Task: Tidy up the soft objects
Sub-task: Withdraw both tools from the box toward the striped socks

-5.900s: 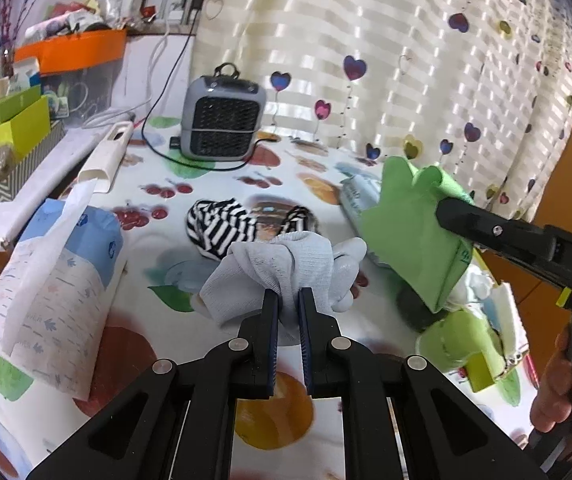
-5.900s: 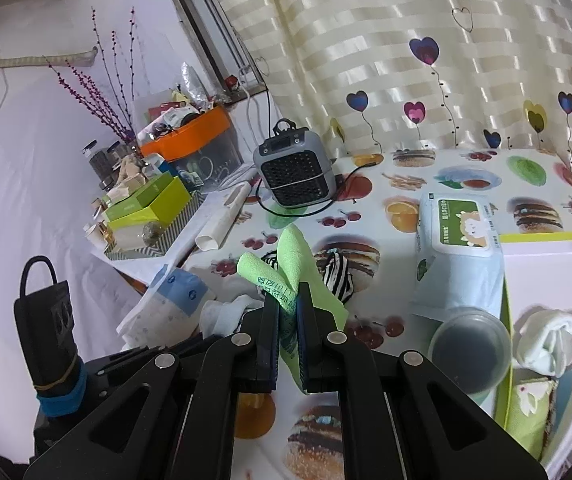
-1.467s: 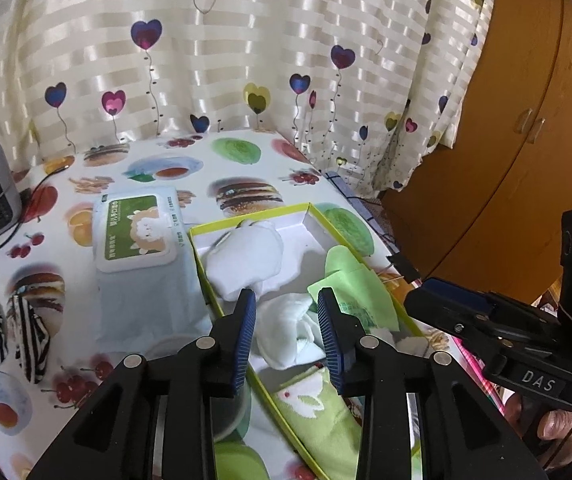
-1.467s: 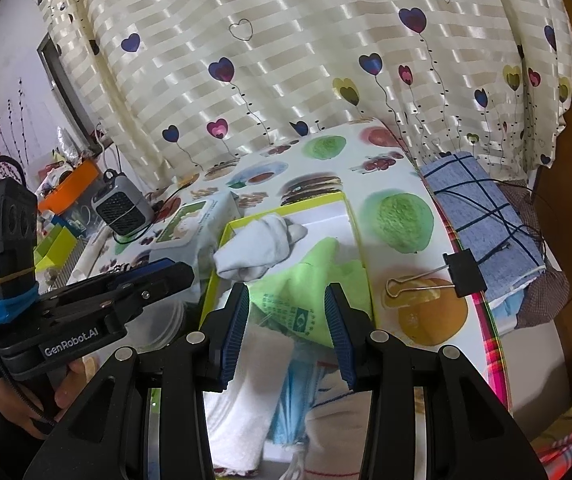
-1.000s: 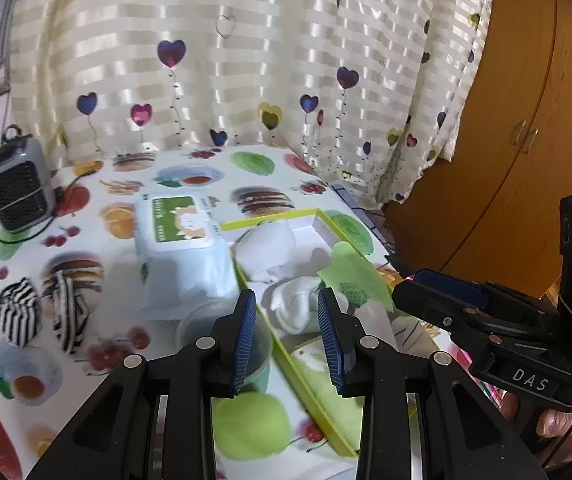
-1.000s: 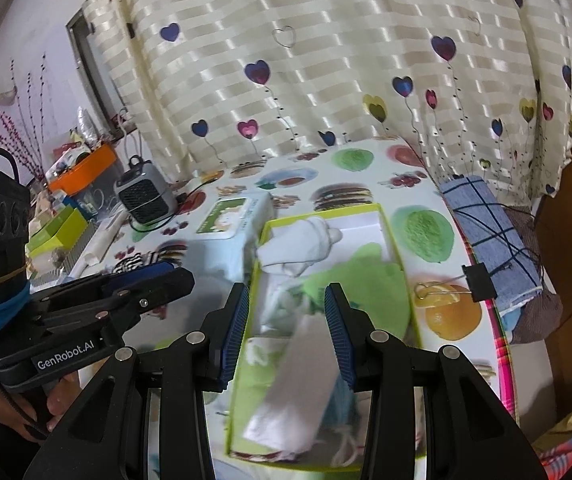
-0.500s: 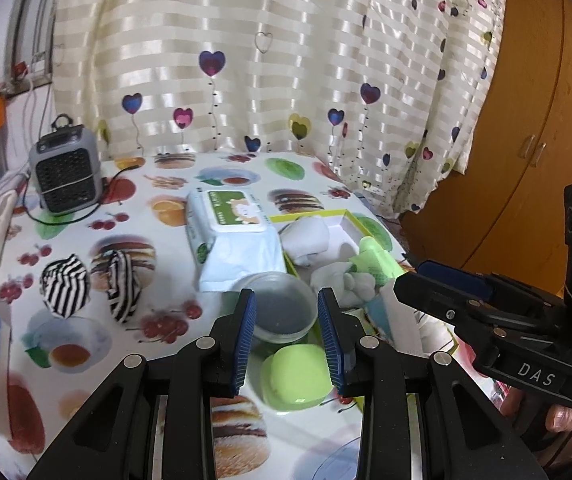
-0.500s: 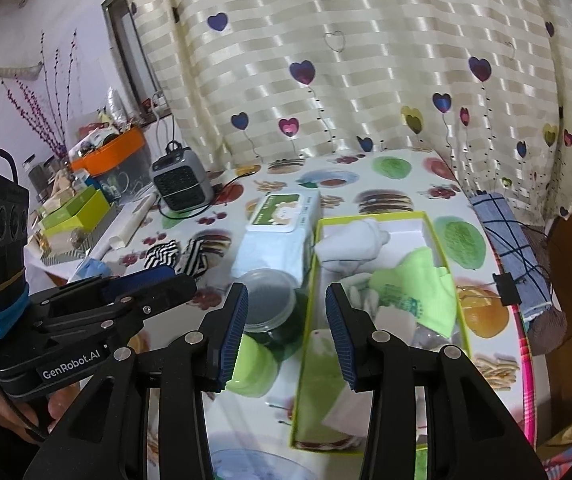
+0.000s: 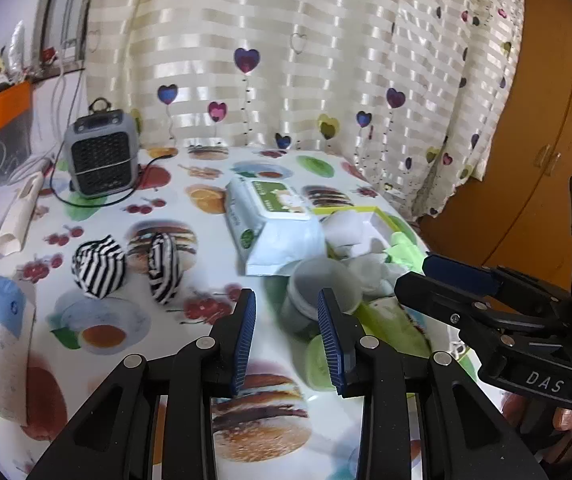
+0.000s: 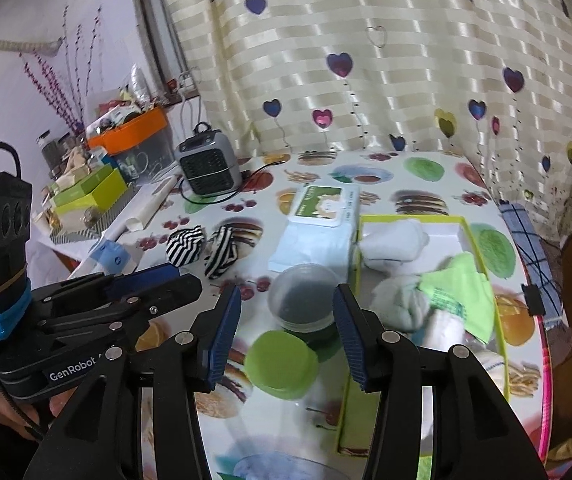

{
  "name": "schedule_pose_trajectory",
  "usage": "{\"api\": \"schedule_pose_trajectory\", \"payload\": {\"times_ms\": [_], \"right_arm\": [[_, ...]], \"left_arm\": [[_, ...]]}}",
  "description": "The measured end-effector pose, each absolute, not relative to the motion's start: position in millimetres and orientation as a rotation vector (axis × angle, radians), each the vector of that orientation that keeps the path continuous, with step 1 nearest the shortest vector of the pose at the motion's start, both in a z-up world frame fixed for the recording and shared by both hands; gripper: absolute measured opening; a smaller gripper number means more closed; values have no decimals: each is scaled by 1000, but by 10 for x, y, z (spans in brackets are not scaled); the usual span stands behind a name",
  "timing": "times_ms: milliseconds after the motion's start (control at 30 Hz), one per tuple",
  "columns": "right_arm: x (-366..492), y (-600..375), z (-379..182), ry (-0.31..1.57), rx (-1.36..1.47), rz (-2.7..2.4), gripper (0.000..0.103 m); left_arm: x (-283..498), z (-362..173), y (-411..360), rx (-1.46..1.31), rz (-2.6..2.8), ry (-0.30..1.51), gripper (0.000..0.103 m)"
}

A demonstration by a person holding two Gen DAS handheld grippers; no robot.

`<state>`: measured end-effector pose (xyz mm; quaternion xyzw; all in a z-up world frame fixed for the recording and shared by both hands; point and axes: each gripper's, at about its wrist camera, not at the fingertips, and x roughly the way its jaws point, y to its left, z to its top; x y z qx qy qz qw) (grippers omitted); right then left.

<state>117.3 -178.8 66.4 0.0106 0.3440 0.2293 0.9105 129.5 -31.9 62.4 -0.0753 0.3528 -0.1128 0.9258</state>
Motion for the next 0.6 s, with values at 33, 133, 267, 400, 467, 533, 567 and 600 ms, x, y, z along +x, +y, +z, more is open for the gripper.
{"api": "schedule_pose_trajectory", "payload": {"times_ms": [33, 133, 267, 400, 467, 533, 567, 600], "right_arm": [[1181, -1751, 658, 714, 19, 483, 49], [1211, -1624, 634, 722, 2, 510, 49], [1270, -1432, 617, 729, -20, 551, 51], [1363, -1223, 560, 750, -33, 590, 58], [1422, -1117, 526, 764, -35, 603, 58], [1493, -1031, 487, 776, -34, 606, 58], [1541, -985, 467, 785, -33, 606, 58], [1583, -942, 448, 791, -33, 606, 58]], "left_arm": [[1289, 609, -285, -155, -225, 724, 30], [1274, 579, -163, -164, -200, 726, 30], [1268, 546, 38, -171, -165, 725, 30], [1299, 524, 256, -181, -123, 726, 30], [1313, 494, 384, -190, -97, 731, 30], [1341, 480, 475, -199, -83, 736, 30], [1354, 469, 511, -201, -77, 738, 31], [1368, 458, 548, -202, -71, 740, 31]]}}
